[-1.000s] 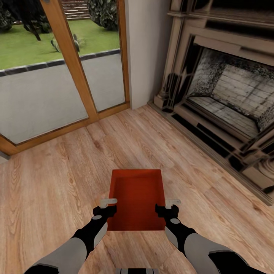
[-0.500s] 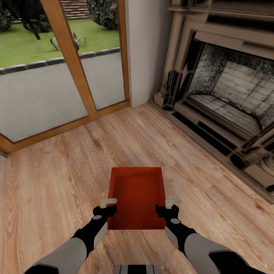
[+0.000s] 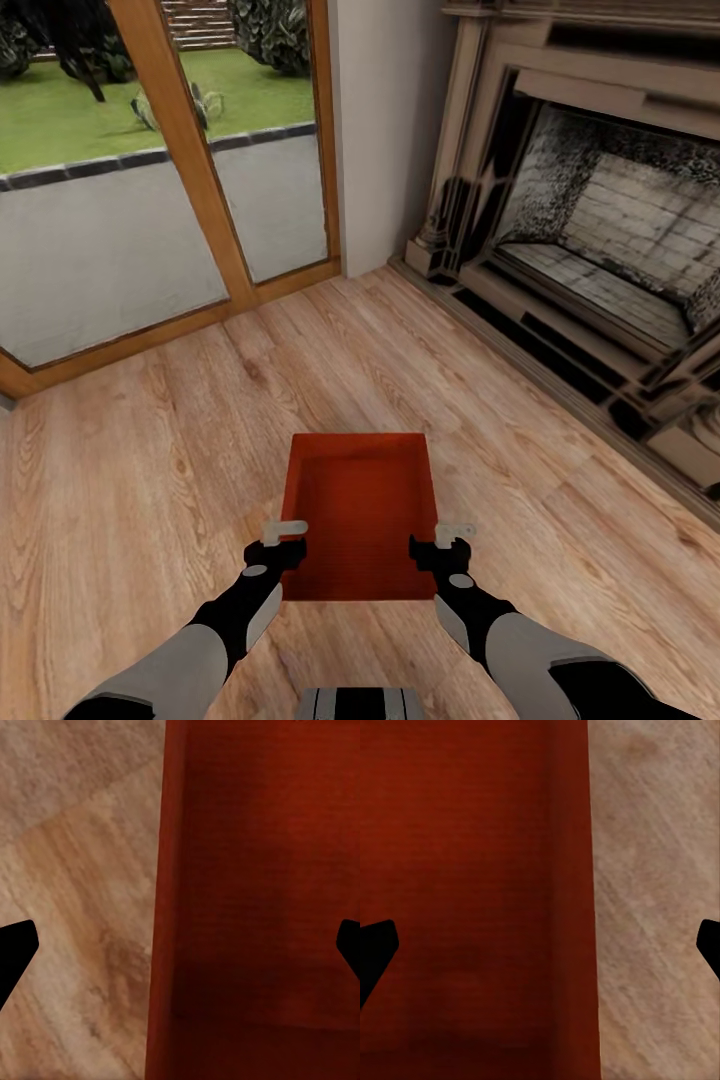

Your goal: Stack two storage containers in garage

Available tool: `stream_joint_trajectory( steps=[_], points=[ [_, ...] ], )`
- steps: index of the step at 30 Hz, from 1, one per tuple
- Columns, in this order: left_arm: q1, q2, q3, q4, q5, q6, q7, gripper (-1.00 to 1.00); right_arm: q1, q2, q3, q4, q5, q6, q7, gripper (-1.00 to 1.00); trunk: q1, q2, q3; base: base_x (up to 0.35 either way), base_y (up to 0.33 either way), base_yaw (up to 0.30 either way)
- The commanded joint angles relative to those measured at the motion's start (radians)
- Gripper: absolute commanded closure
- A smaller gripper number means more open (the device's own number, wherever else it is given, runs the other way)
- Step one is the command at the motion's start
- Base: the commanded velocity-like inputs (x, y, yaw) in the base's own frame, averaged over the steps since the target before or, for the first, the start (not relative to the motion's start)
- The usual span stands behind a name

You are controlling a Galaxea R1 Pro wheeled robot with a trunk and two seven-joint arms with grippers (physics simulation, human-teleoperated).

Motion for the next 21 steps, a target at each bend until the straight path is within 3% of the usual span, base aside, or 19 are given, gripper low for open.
stream_joint_trajectory(
  steps=[1, 7, 21],
  points=[
    [0.0, 0.001, -0.008, 0.0, 0.008, -0.002, 0.007, -1.0, -0.001, 0.0, 0.003, 0.001, 0.005, -0.001, -0.006, -1.0, 0.0, 0.0, -0.001, 0.0, 0.0, 0.0],
    [0.0, -0.001, -0.01, 0.001, 0.009, -0.003, 0.041, -1.0, -0.001, -0.002, 0.004, 0.001, 0.005, -0.001, -0.006, -1.0, 0.0, 0.0, -0.001, 0.0, 0.0, 0.0],
    [0.0, -0.001, -0.01, 0.003, 0.009, -0.003, 0.046, -1.0, -0.001, -0.009, 0.009, 0.002, 0.009, 0.0, -0.005, -1.0, 0.0, 0.0, -0.001, 0.0, 0.0, 0.0]
  ],
)
